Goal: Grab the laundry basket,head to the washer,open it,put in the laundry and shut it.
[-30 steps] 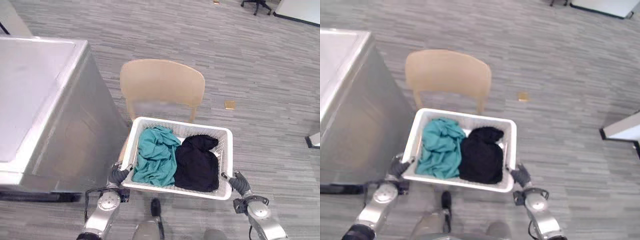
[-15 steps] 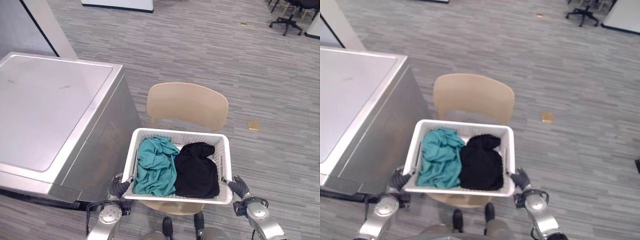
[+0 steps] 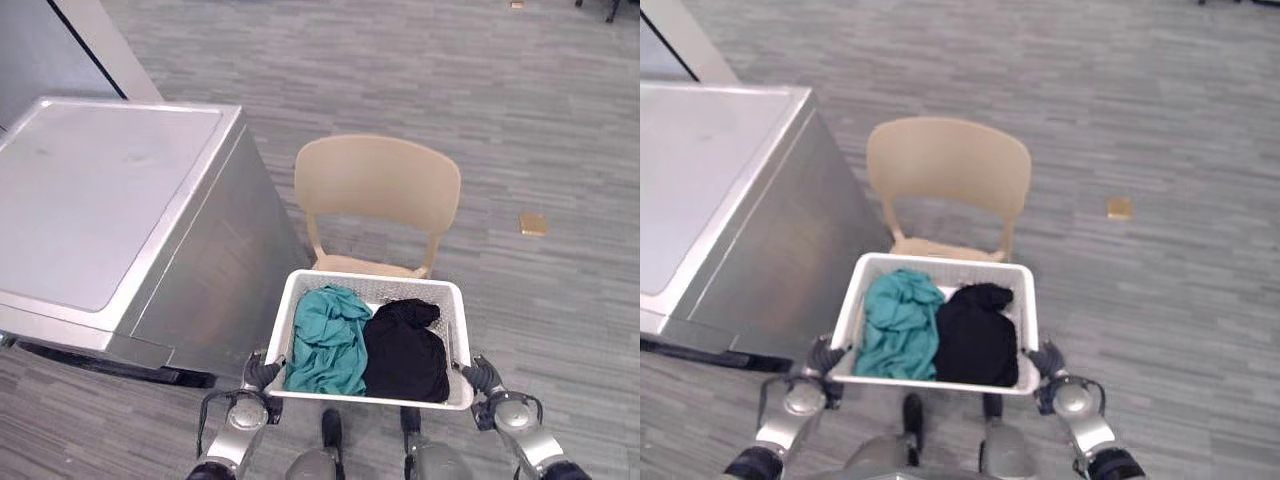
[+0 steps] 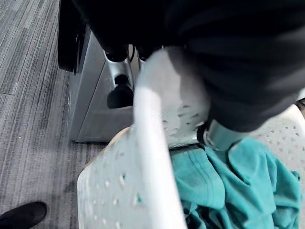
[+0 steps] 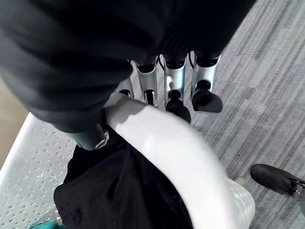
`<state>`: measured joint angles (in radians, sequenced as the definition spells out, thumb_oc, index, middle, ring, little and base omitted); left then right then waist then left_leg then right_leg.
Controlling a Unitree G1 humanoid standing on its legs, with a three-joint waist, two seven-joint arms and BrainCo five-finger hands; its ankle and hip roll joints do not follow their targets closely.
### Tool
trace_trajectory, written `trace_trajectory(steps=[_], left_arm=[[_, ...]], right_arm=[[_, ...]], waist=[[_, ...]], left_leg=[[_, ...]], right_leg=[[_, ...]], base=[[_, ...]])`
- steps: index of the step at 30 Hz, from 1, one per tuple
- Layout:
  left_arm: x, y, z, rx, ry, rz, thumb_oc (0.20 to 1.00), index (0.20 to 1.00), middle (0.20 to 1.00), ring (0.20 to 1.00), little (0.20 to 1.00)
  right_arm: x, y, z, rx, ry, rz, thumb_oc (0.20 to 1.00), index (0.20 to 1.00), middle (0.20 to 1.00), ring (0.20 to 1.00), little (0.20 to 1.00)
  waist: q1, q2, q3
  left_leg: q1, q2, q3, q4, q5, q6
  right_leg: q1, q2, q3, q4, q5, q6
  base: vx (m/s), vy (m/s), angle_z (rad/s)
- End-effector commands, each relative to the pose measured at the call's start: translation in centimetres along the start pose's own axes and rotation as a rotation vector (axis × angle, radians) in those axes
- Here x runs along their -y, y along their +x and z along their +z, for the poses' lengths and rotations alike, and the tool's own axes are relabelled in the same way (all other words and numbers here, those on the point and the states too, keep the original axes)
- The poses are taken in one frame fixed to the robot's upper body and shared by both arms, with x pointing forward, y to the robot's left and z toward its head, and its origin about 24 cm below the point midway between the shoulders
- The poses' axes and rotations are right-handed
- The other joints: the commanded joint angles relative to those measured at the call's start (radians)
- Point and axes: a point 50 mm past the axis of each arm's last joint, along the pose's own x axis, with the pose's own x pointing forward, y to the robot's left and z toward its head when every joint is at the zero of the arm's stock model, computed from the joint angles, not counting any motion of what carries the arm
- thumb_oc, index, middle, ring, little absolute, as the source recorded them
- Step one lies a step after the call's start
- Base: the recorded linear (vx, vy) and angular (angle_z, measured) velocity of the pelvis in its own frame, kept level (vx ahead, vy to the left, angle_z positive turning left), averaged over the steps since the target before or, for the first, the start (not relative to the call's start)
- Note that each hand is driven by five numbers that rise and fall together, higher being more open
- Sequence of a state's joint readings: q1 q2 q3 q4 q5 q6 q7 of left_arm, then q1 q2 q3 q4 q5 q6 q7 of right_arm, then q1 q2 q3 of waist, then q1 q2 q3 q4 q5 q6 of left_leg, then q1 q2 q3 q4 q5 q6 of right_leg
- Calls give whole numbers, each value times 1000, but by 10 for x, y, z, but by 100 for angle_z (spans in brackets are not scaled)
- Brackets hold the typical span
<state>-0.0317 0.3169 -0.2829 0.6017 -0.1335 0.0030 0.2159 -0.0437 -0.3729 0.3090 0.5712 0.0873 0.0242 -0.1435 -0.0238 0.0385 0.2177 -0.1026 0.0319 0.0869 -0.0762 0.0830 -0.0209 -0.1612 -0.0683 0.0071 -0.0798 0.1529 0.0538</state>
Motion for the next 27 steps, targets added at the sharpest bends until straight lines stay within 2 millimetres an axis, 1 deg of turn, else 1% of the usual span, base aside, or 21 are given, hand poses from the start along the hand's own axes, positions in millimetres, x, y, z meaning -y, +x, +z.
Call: trace_trajectory(steps=[1, 2, 6, 10, 11, 12, 13, 15, 17, 20, 22, 23, 24, 27], left_arm=[[-19, 9, 47, 216, 24, 50, 200, 200, 200, 200, 200], [-19, 10, 47, 217, 24, 50, 200, 200, 200, 200, 200], [-14, 18, 61, 246, 68, 50, 200, 200, 200, 200, 200], [-6, 29, 74, 249, 107, 67, 200, 200, 200, 200, 200], [-5, 32, 76, 249, 120, 74, 1000, 1000, 1000, 1000, 1000], [-3, 34, 79, 247, 133, 77, 1000, 1000, 1000, 1000, 1000], [-2, 39, 87, 254, 152, 95, 1000, 1000, 1000, 1000, 1000], [-2, 40, 91, 257, 143, 106, 1000, 1000, 1000, 1000, 1000], [-4, 39, 92, 265, 123, 119, 1000, 1000, 1000, 1000, 1000], [-6, 34, 84, 263, 103, 114, 1000, 1000, 1000, 1000, 1000], [-8, 27, 68, 235, 75, 106, 1000, 1000, 1000, 1000, 1000], [-9, 25, 63, 227, 63, 106, 1000, 1000, 1000, 1000, 1000], [-9, 25, 63, 226, 63, 106, 1000, 1000, 1000, 1000, 1000], [-17, 19, 54, 213, 33, 114, 1000, 1000, 1000, 1000, 1000]], right_arm=[[-15, 12, 62, 240, 42, 8, 200, 200, 200, 200, 200], [-15, 12, 62, 241, 42, 8, 200, 200, 200, 200, 200], [-21, 17, 73, 262, 53, 5, 200, 200, 200, 200, 200], [-31, 22, 88, 287, 66, 12, 200, 200, 200, 200, 200], [-32, 24, 91, 290, 70, 11, 598, 598, 598, 598, 598], [-35, 25, 94, 293, 72, 16, 598, 598, 598, 598, 598], [-38, 28, 102, 304, 72, 13, 1000, 1000, 1000, 1000, 1000], [-37, 29, 105, 311, 71, 9, 1000, 1000, 1000, 1000, 1000], [-34, 29, 104, 308, 78, -2, 1000, 1000, 1000, 1000, 1000], [-30, 26, 93, 282, 98, -9, 1000, 1000, 1000, 1000, 1000], [-23, 23, 75, 237, 109, -26, 1000, 1000, 1000, 1000, 1000], [-19, 22, 70, 230, 113, -36, 1000, 1000, 1000, 1000, 1000], [-19, 22, 70, 229, 113, -36, 1000, 1000, 1000, 1000, 1000], [-5, 17, 58, 213, 104, -68, 1000, 1000, 1000, 1000, 1000]], waist=[[4, -23, -14], [5, -24, -15], [5, -24, -9], [2, -28, 4], [1, -28, 6], [1, -28, 8], [1, -28, 13], [1, -29, 18], [2, -31, 22], [4, -33, 18], [4, -32, 7], [4, -31, 2], [4, -31, 2], [3, -31, -5]], left_leg=[[-121, -25, 28, 62, -65, -23], [-122, -24, 29, 62, -64, -23], [-158, -32, 53, 53, -58, -15], [-183, -34, 68, 38, -44, -15], [-188, -34, 71, 32, -39, -17], [-190, -34, 73, 26, -35, -19], [-193, -30, 76, 15, -26, -22], [-189, -30, 75, 9, -23, -24], [-186, -28, 76, 6, -19, -25], [-168, -25, 77, 3, -21, -25], [-135, -23, 76, -2, -27, -27], [-127, -22, 74, -3, -29, -27], [-126, -22, 74, -3, -29, -27], [-104, -23, 70, -3, -34, -27]], right_leg=[[-11, -35, 45, 118, -221, 68], [-14, -35, 46, 119, -221, 68], [-59, -47, 62, 118, -201, 76], [-102, -48, 67, 121, -181, 82], [-111, -50, 68, 119, -176, 83], [-118, -51, 67, 118, -171, 84], [-129, -53, 62, 116, -166, 85], [-130, -54, 60, 116, -165, 85], [-128, -52, 56, 115, -164, 85], [-117, -50, 53, 113, -166, 83], [-94, -49, 50, 112, -172, 82], [-88, -48, 49, 113, -174, 81], [-87, -48, 48, 113, -174, 81], [-63, -47, 44, 111, -182, 79]], base=[[-113, 166, -43], [-92, 140, -32], [-41, 105, -8], [-41, 50, -6], [-34, 27, -4], [-31, 17, -17], [-15, 4, -20], [-3, -9, -11], [0, 0, 0], [49, -27, -4], [105, -28, -5], [84, -21, -1], [55, -22, 1], [51, -38, 5]])
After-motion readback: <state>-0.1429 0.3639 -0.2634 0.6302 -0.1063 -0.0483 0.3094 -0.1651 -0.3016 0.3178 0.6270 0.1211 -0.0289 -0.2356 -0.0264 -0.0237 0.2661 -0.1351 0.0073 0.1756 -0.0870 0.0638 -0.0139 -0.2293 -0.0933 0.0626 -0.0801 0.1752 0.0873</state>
